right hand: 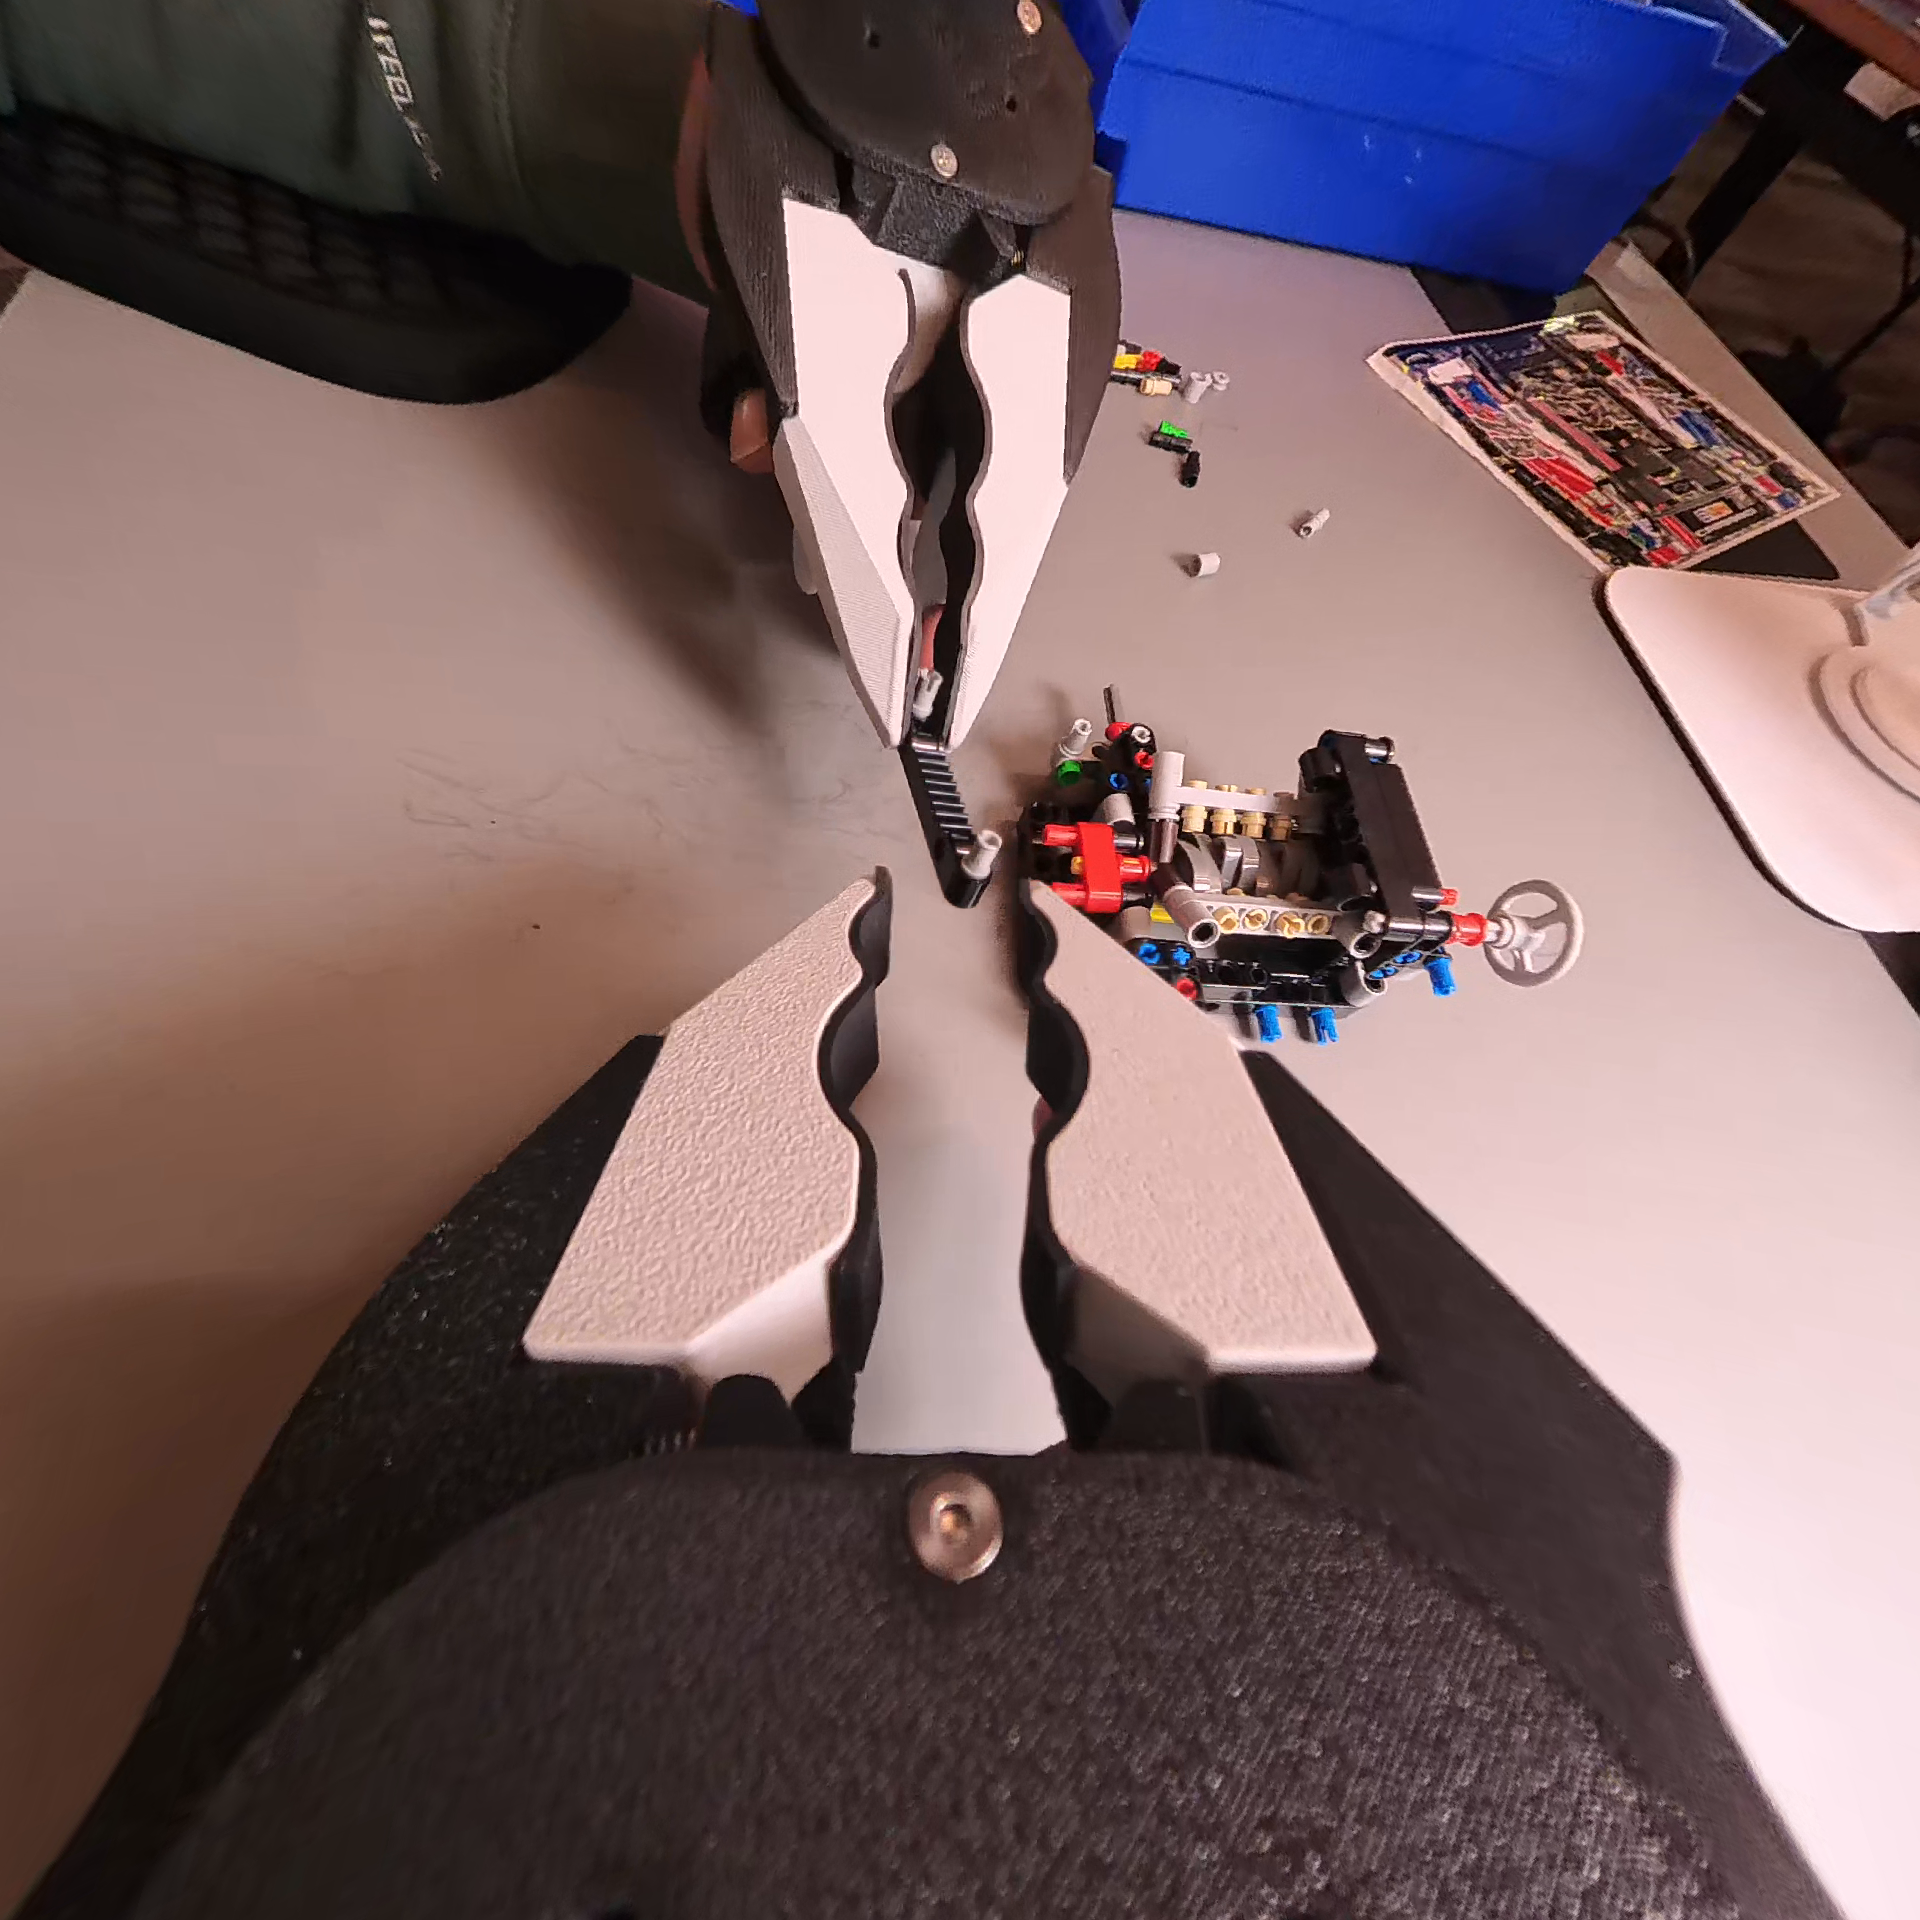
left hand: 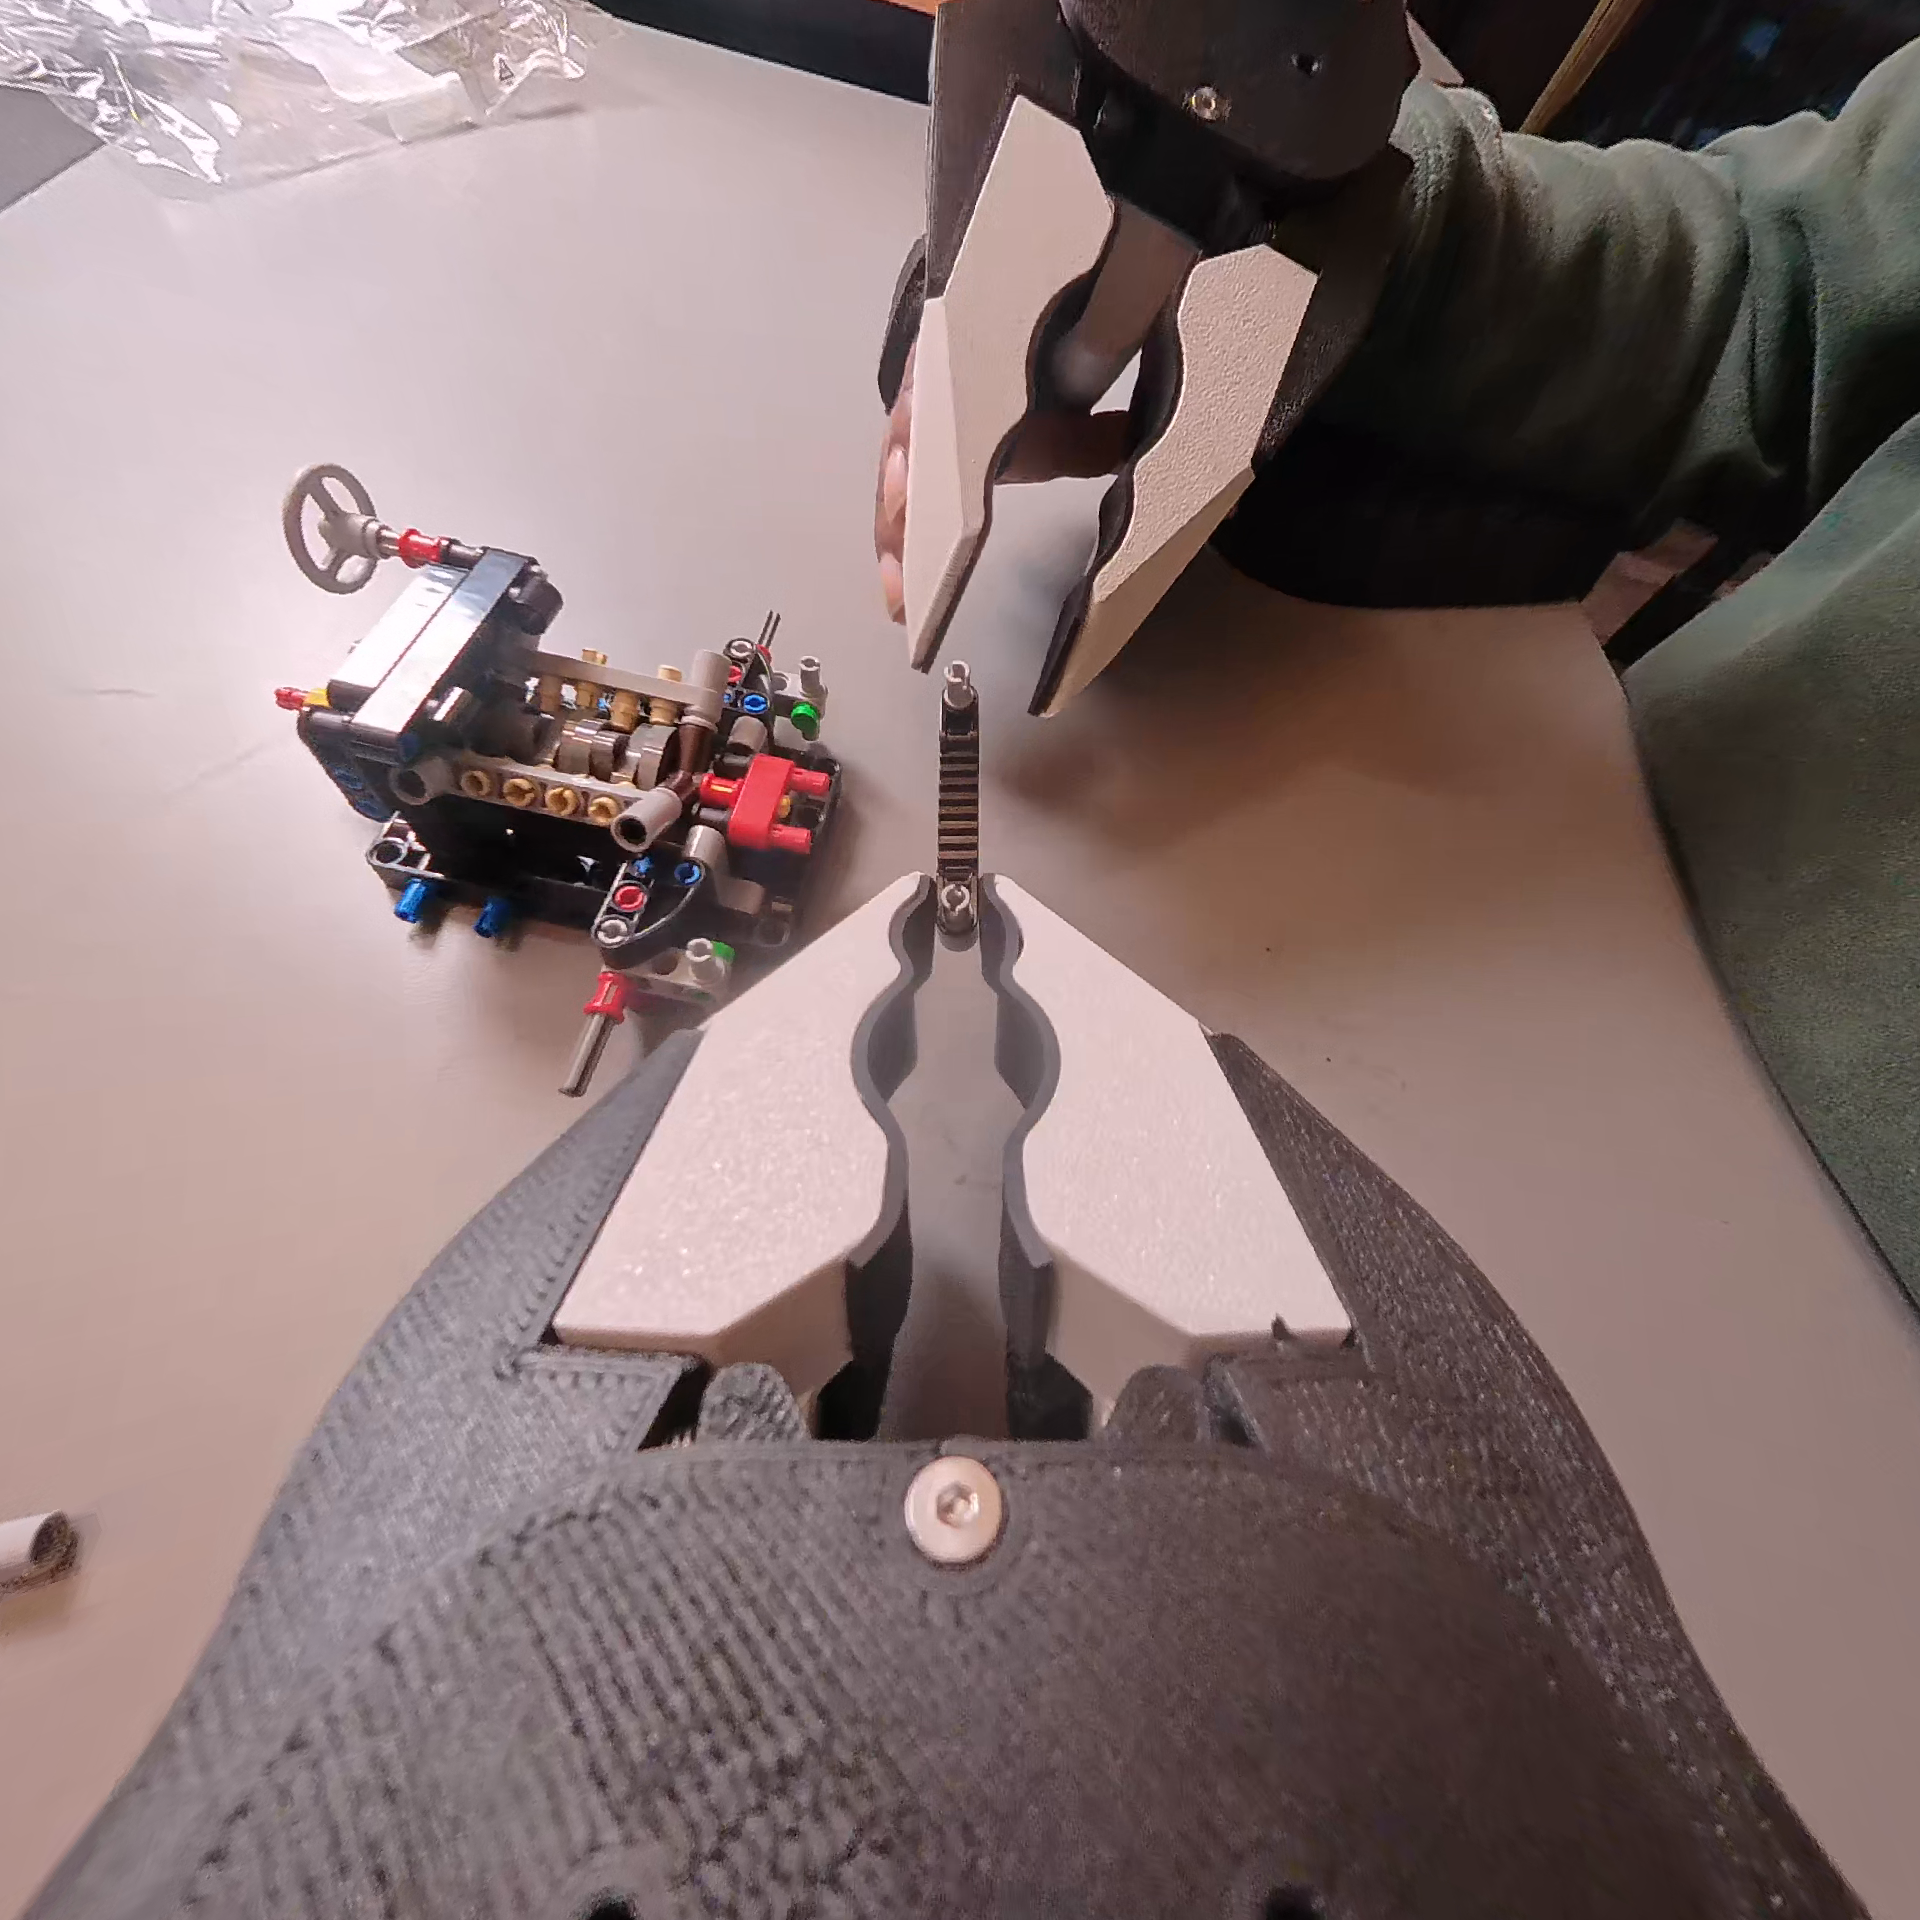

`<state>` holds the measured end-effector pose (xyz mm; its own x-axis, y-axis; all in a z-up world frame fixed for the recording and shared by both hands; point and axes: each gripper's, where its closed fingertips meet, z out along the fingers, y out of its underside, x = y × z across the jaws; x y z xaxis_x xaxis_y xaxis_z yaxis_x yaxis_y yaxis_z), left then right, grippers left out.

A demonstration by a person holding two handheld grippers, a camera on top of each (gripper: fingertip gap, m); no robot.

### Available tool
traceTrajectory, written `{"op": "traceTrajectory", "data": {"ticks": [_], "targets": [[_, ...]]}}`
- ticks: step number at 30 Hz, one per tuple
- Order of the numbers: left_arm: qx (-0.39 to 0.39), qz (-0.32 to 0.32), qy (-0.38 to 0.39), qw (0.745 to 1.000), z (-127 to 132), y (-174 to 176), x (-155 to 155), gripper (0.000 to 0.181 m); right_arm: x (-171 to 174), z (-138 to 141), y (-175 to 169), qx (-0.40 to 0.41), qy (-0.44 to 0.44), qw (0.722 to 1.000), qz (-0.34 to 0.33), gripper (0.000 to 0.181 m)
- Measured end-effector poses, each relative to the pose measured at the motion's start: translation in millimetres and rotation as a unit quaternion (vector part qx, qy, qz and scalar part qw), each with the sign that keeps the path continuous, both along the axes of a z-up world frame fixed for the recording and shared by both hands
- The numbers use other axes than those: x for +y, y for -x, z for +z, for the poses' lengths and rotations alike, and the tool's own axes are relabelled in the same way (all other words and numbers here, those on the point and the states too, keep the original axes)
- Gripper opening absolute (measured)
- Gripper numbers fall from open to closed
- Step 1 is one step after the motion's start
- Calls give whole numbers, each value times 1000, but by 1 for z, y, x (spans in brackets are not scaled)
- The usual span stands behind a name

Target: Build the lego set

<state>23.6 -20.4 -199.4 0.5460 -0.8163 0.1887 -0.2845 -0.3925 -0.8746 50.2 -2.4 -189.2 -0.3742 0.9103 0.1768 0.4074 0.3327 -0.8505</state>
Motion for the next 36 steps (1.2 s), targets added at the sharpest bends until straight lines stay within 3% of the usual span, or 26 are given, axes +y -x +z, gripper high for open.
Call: {"op": "traceTrajectory", "data": {"ticks": [13,23,36], "targets": [[3,2,-2,1000,-2,-1,0,6,2,-5,0,-7,-13,1000,-6,3],[18,-2,-26,999,-1,-2,-1,6,0,-9,-1,-17,-6,1000,-1,12],[30,4,-37,999,-3,-2,0,6,1,-13,0,-24,-11,1000,-4,6]]}}
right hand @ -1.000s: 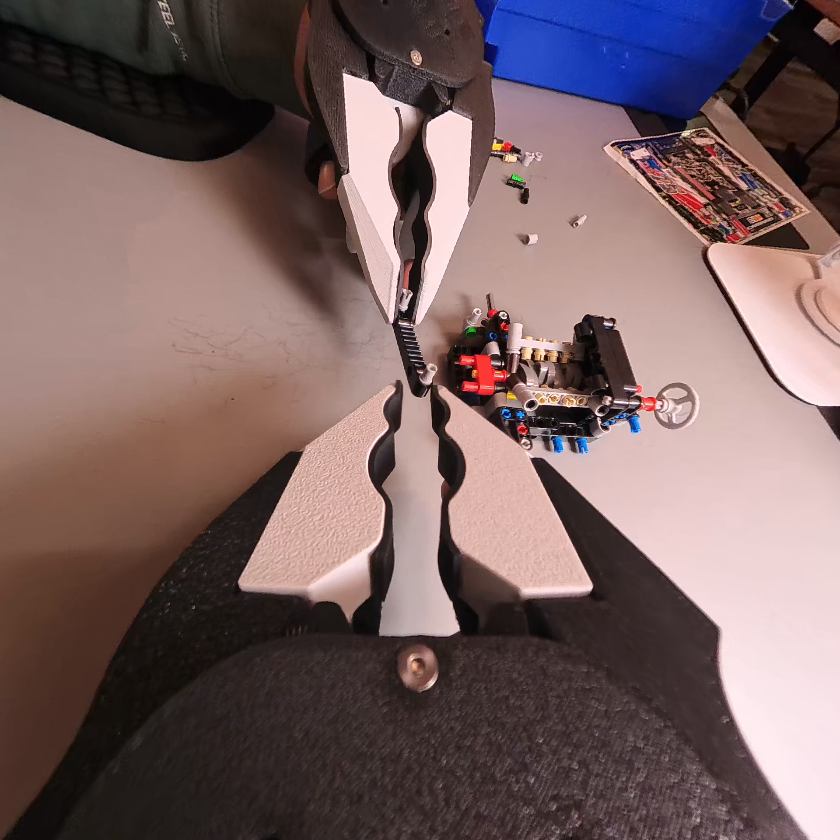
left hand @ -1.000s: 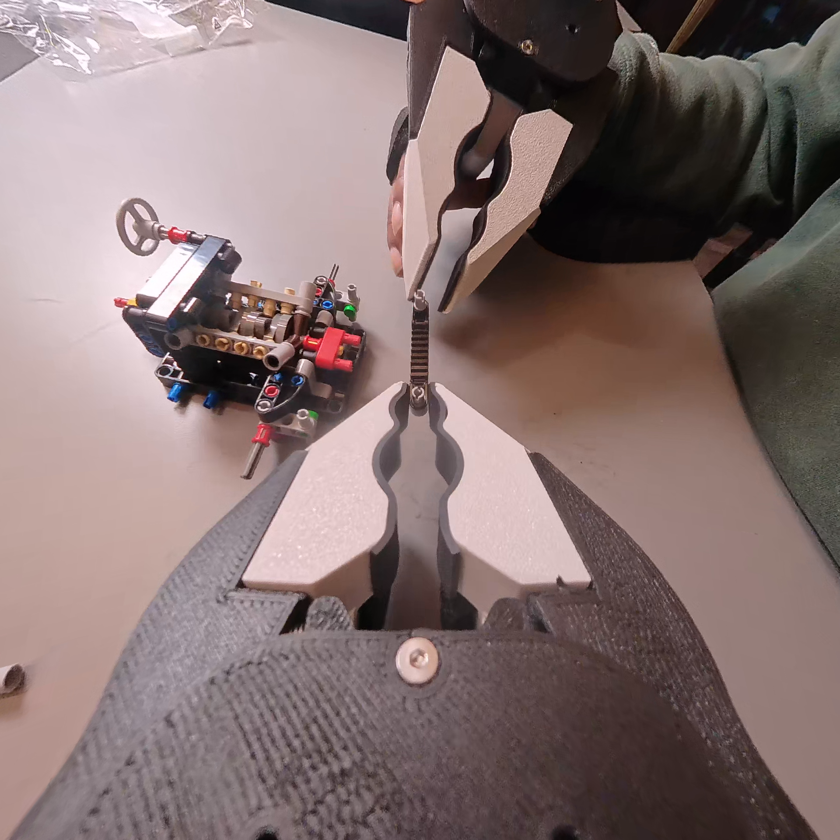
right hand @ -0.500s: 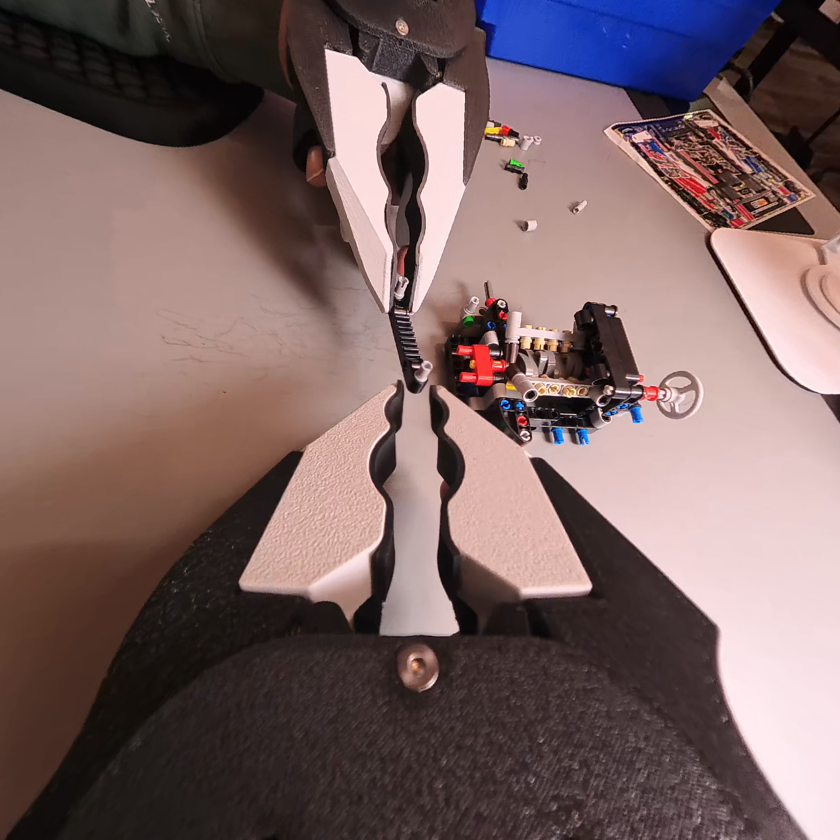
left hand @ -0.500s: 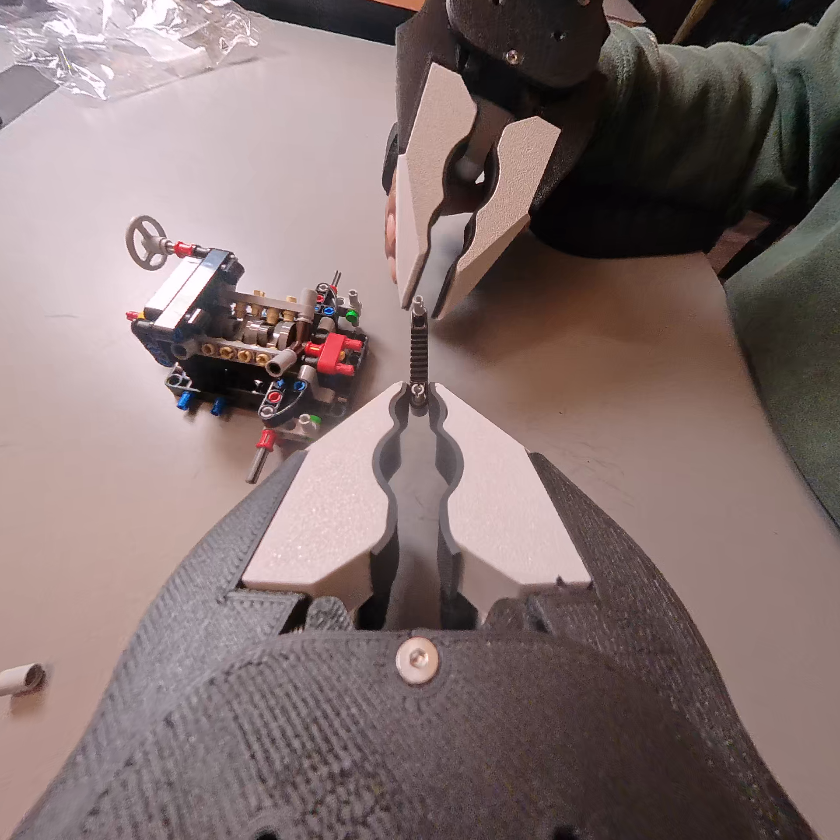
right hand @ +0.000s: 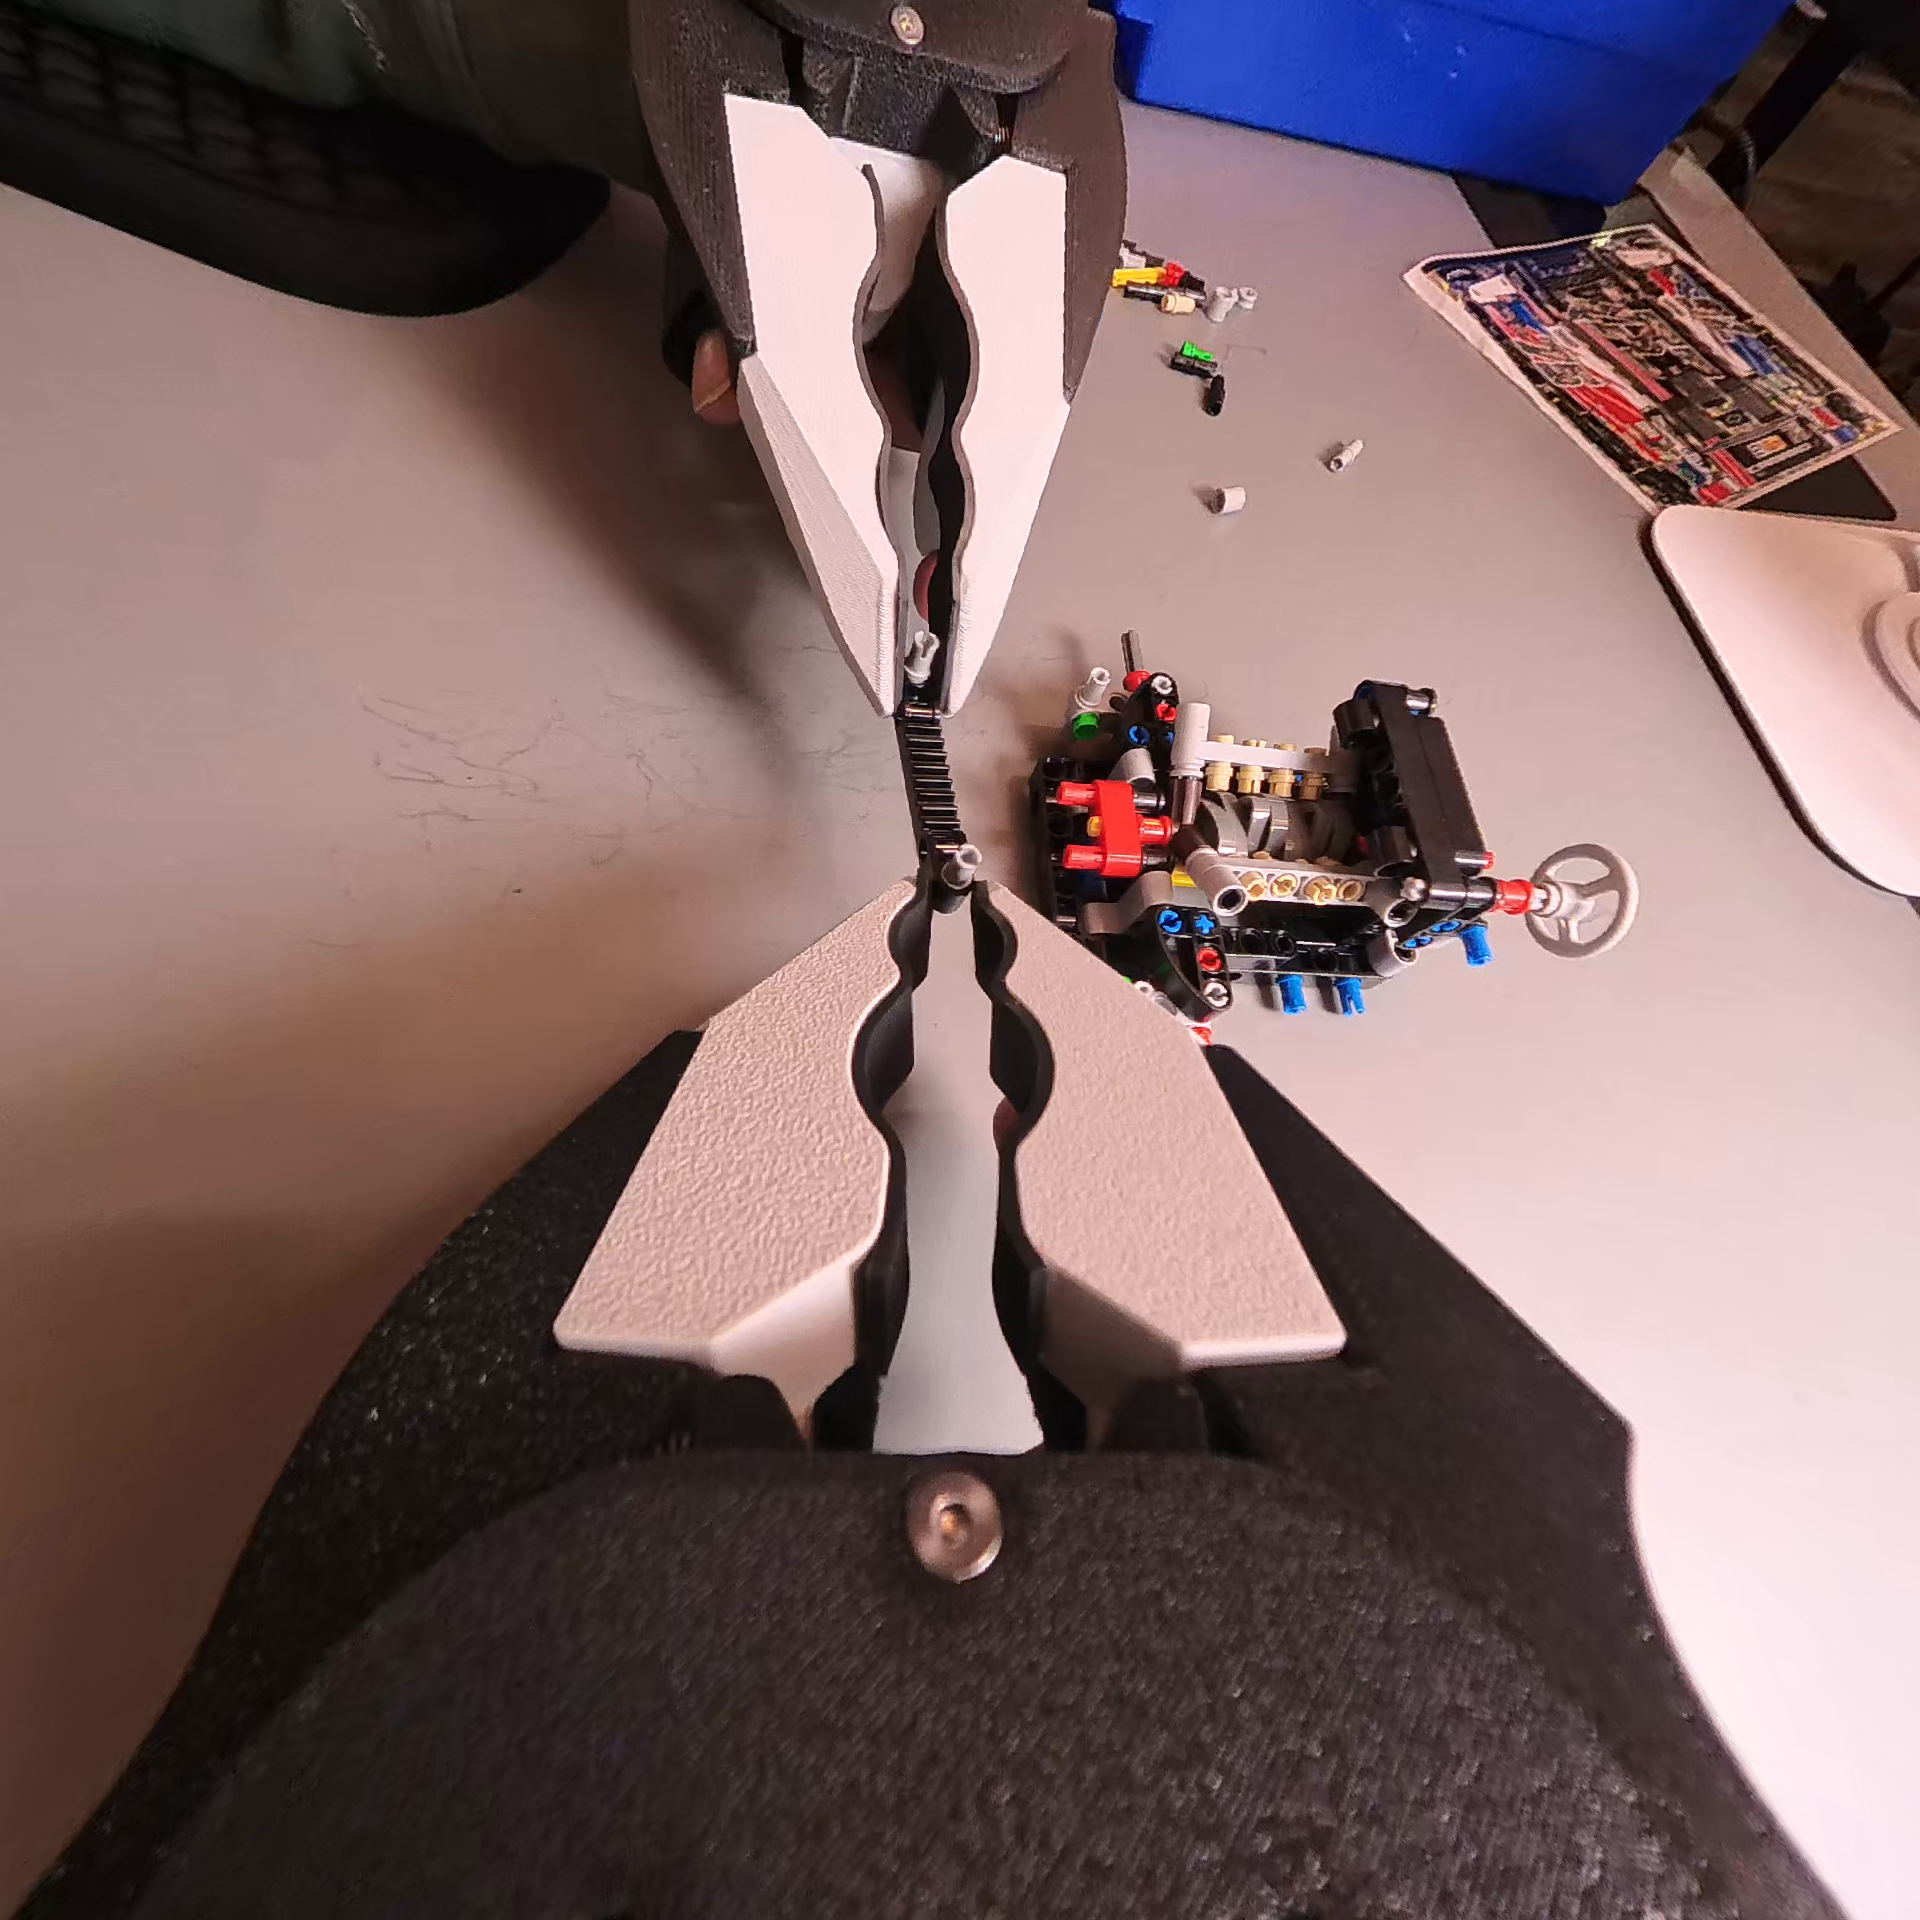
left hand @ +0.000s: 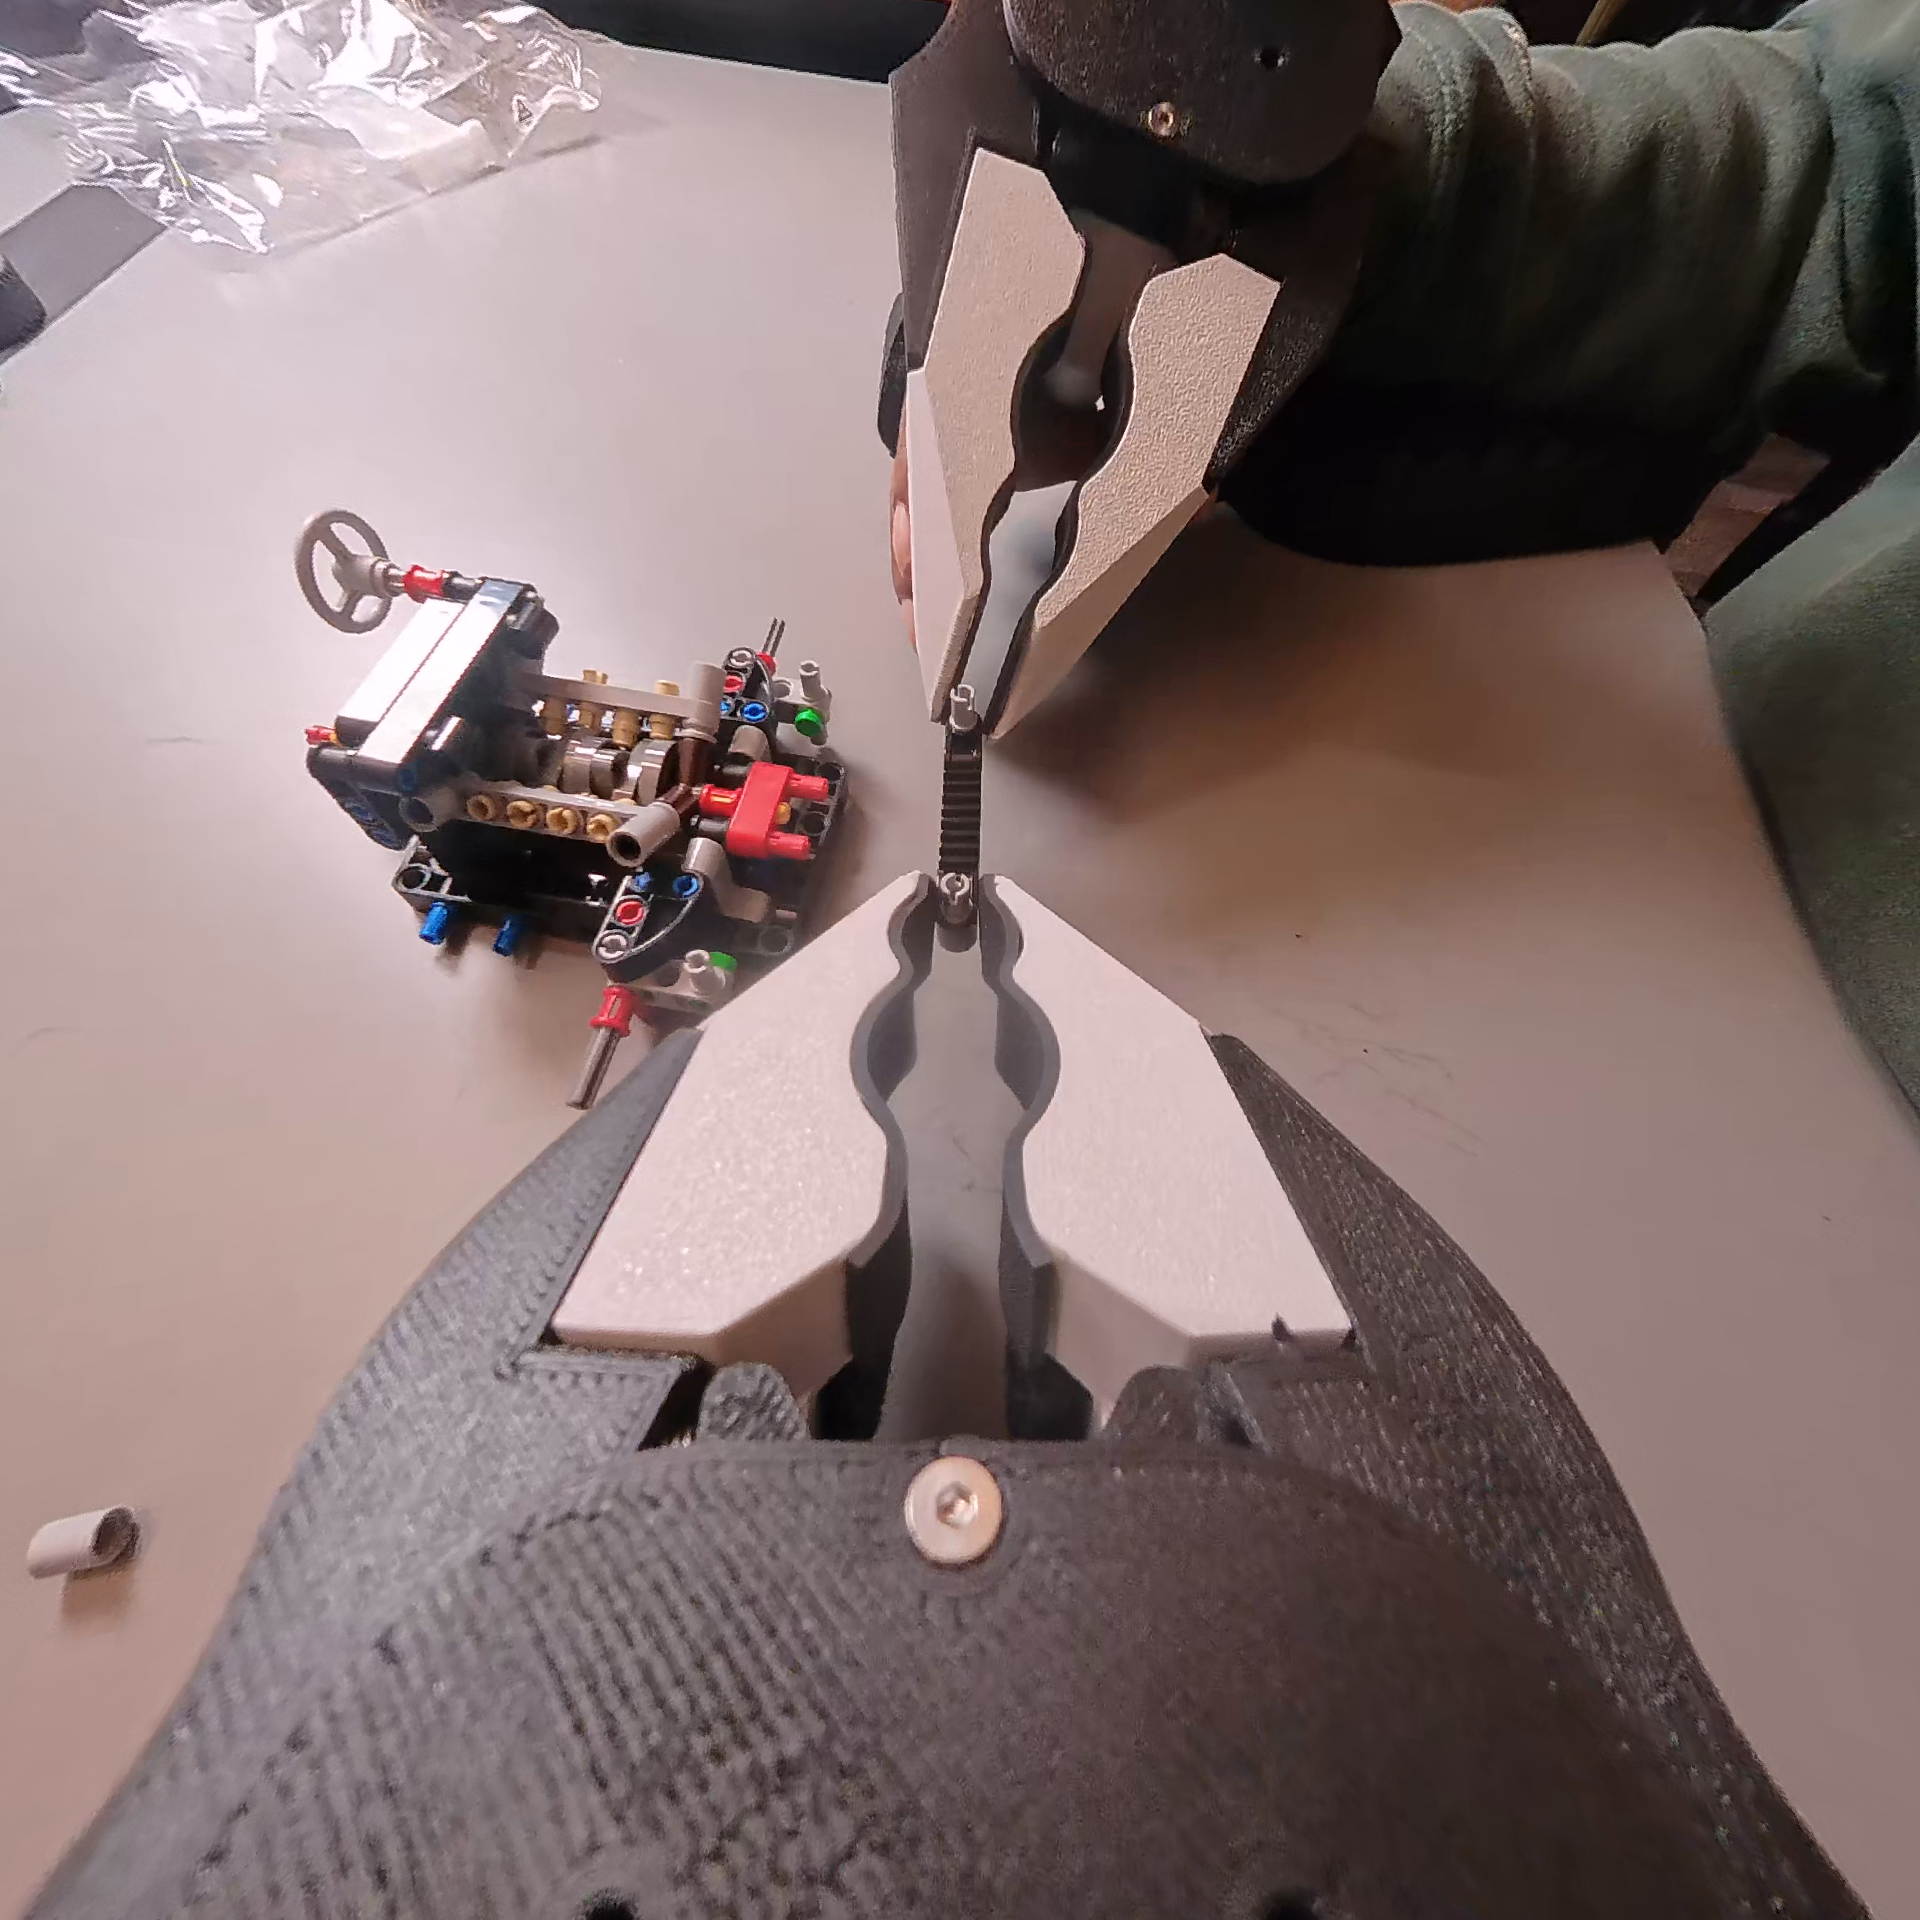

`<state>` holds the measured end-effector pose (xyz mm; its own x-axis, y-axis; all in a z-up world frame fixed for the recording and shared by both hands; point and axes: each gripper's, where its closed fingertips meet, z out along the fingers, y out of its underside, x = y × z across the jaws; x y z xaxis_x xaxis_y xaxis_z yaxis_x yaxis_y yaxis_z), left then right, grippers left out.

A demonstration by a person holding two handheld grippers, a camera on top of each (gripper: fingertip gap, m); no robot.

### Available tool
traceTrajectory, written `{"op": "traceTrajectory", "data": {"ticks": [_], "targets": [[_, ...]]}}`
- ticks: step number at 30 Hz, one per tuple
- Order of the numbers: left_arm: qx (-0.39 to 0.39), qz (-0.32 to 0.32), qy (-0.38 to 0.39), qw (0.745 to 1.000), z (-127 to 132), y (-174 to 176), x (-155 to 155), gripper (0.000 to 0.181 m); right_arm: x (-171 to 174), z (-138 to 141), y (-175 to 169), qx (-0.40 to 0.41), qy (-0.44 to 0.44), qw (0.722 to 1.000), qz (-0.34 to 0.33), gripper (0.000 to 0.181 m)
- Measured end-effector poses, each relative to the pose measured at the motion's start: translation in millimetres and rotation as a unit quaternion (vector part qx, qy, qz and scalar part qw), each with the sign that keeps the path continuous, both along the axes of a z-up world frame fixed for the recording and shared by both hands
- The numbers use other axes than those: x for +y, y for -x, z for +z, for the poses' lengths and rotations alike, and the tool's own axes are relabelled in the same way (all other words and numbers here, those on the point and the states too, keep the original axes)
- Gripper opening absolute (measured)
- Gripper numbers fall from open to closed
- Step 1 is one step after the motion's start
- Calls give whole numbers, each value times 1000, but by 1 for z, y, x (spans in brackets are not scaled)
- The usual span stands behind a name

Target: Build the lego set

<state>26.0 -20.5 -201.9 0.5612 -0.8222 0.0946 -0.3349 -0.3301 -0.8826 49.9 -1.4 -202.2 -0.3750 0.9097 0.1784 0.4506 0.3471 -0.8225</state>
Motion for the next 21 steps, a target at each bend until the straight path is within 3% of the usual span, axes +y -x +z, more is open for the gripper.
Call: {"op": "traceTrajectory", "data": {"ticks": [21], "targets": [[72,80,-31,994,-10,17,20,9,14,-11,6,-16,-19,999,-42,6]]}}
